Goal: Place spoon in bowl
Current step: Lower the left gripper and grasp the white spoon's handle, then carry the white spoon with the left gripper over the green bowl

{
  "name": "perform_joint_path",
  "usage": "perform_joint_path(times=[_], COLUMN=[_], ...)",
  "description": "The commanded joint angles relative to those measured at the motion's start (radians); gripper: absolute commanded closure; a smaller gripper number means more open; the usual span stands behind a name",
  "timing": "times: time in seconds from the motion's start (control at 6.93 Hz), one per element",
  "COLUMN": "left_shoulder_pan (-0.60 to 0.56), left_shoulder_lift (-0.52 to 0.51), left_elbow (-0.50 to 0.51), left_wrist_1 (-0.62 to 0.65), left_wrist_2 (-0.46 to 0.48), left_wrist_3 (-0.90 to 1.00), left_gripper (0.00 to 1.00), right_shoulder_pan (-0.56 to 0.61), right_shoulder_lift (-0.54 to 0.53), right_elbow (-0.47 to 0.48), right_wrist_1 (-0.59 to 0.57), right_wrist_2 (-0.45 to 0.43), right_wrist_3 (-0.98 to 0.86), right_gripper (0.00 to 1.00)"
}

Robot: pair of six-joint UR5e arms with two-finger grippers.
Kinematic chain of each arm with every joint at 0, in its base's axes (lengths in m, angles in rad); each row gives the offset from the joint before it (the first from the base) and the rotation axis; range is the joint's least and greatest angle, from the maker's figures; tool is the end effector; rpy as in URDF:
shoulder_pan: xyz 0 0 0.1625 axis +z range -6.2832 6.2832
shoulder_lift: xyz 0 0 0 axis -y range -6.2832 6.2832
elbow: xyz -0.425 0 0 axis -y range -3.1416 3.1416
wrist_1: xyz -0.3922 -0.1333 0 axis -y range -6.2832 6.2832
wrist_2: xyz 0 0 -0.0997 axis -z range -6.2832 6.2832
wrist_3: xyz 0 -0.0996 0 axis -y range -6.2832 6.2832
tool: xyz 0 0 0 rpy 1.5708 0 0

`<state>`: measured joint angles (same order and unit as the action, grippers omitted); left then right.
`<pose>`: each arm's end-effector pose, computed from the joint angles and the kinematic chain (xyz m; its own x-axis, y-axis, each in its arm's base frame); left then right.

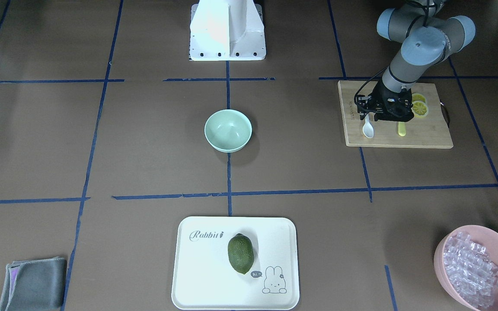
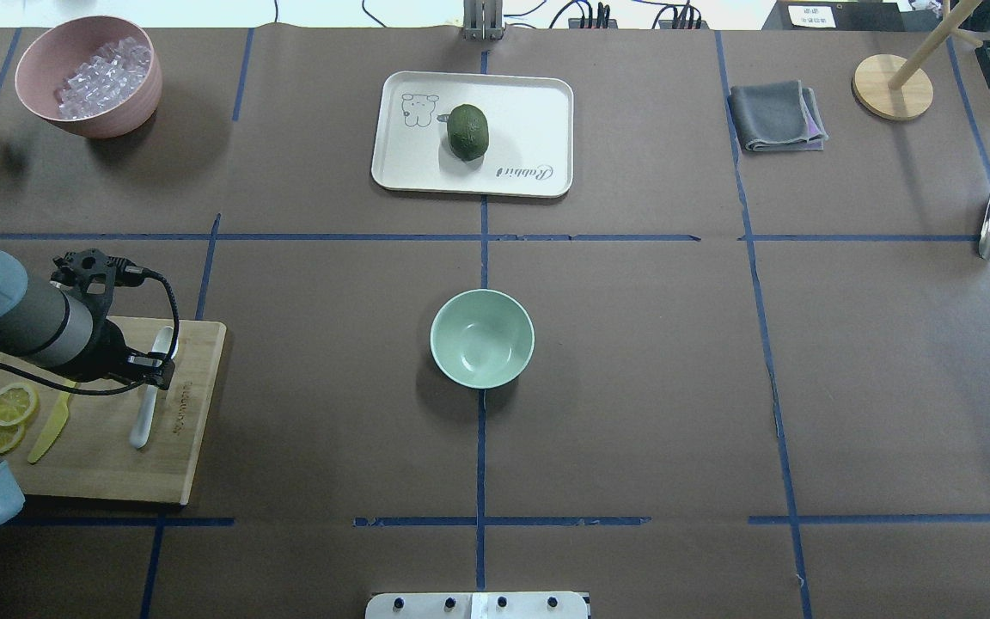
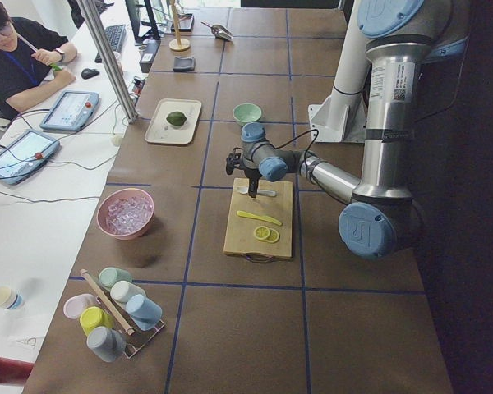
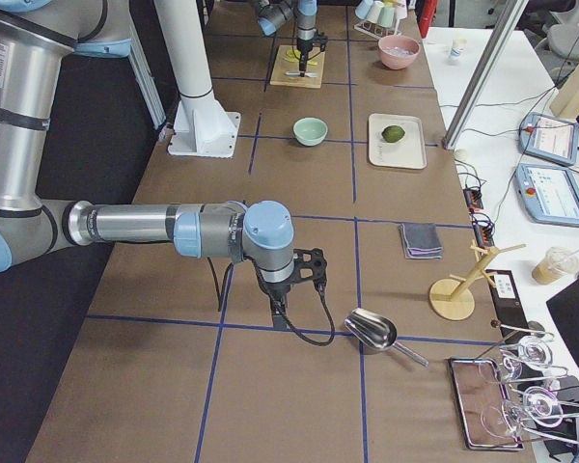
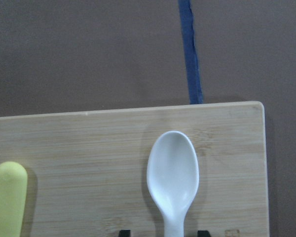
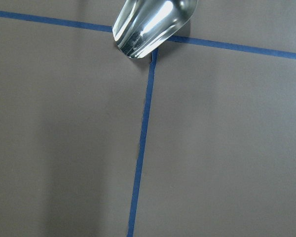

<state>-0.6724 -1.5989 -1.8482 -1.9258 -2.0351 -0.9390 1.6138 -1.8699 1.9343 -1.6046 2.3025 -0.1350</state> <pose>0.3511 -0.3929 0.4785 0.7005 0.1173 -0.7039 -0.0889 0.9931 0.0770 0.0825 -0.3649 0.6144 0.7432 -0.1229 0.6576 0.0576 0.9911 0.1202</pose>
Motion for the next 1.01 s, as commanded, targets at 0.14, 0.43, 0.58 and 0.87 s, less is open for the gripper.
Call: perform_joint_path(times=[0.14,0.43,0.58,0.87], left_shoulder_pan=[0.002,0.002,0.002,0.022], left_shoulder_lift=[-0.001,-0.003,-0.03,-0.143], left_elbow=[0.001,-0.012,-0.022,-0.037], left_wrist_1=[0.004,0.005,0.007,0.013], left_wrist_2=[0.001,0.001,0.001,0.003], left_wrist_3=[0.0,0.0,-0.001,0.025], left_gripper=[0.93,1.0,1.0,1.0], right_shoulder_pan=[0.0,0.0,0.0,0.0], right_shoulder_lift=[0.0,0.0,-0.002,0.0], right_elbow=[0.0,-0.002,-0.002,-0.002], right_wrist_1=[-0.002,-0.002,-0.002,-0.002], right_wrist_2=[-0.002,0.0,0.0,0.0], right_wrist_3=[0.0,0.0,0.0,0.002], right_gripper=[0.0,0.0,0.0,0.0])
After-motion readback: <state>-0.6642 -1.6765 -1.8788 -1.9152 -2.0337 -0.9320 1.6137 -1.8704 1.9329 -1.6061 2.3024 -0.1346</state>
